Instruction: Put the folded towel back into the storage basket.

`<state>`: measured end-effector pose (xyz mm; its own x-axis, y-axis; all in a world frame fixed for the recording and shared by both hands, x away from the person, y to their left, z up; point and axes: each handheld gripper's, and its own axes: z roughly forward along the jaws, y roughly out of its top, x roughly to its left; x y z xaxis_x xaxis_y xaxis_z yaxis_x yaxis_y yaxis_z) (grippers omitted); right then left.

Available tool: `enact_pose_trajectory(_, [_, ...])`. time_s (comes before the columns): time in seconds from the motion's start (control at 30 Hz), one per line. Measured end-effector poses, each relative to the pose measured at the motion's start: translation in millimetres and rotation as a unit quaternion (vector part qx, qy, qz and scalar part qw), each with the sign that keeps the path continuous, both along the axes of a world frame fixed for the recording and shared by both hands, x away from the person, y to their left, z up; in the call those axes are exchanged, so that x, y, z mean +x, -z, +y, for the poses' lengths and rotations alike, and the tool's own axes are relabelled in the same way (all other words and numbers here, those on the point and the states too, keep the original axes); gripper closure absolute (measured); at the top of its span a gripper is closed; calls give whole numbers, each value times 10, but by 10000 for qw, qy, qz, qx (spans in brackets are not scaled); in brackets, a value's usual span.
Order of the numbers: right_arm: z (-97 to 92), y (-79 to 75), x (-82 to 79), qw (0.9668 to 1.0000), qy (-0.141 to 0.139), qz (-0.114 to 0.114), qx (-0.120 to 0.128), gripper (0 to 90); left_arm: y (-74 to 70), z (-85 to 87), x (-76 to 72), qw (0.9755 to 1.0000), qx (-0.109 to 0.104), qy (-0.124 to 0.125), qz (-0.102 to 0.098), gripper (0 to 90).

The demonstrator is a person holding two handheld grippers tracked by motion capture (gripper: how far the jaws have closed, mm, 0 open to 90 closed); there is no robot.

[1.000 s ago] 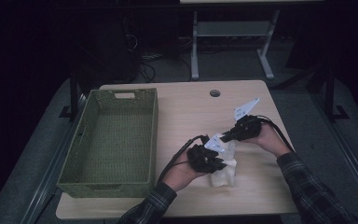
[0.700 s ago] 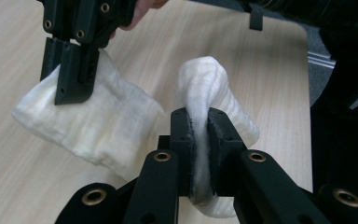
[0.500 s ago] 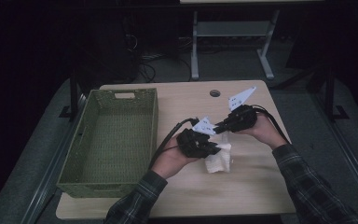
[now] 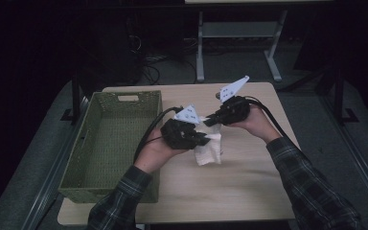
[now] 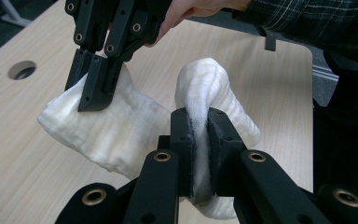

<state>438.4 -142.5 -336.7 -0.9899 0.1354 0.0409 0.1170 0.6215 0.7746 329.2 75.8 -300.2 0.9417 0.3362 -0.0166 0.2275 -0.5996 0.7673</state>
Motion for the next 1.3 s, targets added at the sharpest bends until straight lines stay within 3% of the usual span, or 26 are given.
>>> enact_pose_trajectory(0.33, [408, -299, 101, 9997, -73, -254, -5, 842, -239, 428, -19, 9997, 6, -193, -173, 815])
enact_pose_trajectory(0.6, [702, -424, 143, 9993, -154, -345, 2, 842, -345, 797, -79, 9990, -57, -371, -252, 815])
enact_pose_trajectory(0.87, [1036, -466, 209, 9986, -310, -425, 19, 842, -355, 1192, -117, 9975, -117, -647, -257, 815])
enact_pose_trajectory(1.03, [1265, -460, 244, 9982, -435, -413, -20, 842, -346, 1370, -159, 9967, -99, -758, -268, 815])
enact_pose_trajectory(1.3, [1559, -425, 283, 9978, -518, -390, 122, 842, -318, 1618, -238, 9949, -104, -962, -282, 815])
